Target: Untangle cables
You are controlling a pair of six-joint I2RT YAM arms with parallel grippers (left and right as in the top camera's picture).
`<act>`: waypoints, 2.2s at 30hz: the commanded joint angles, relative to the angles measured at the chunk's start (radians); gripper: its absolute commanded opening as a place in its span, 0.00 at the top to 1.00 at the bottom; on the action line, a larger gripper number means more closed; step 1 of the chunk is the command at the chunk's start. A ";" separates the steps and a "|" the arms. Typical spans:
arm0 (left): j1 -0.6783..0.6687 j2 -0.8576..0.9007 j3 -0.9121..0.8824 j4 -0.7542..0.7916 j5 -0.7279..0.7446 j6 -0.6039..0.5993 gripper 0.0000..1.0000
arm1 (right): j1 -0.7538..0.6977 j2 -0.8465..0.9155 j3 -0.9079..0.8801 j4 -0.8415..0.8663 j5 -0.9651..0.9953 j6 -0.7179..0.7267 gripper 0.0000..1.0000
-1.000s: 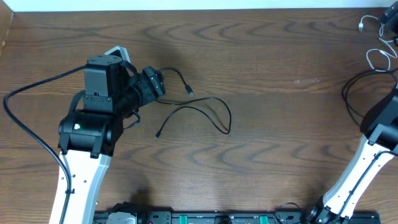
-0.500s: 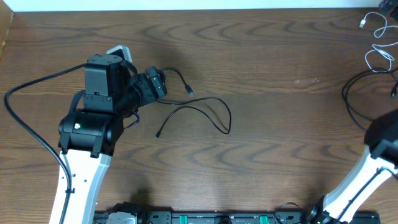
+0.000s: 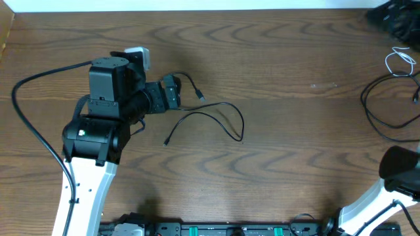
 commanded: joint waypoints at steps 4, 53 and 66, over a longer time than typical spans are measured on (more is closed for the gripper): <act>-0.001 0.059 0.016 -0.069 0.165 0.120 0.00 | 0.143 -0.026 -0.003 -0.074 0.080 -0.136 0.01; 0.335 0.200 0.016 -0.088 -0.352 -0.246 0.01 | 0.889 0.043 -0.390 0.315 0.428 -0.149 0.02; 0.501 0.152 0.016 -0.089 -0.195 -0.201 0.01 | 1.148 0.251 -0.525 0.653 0.549 -0.271 0.15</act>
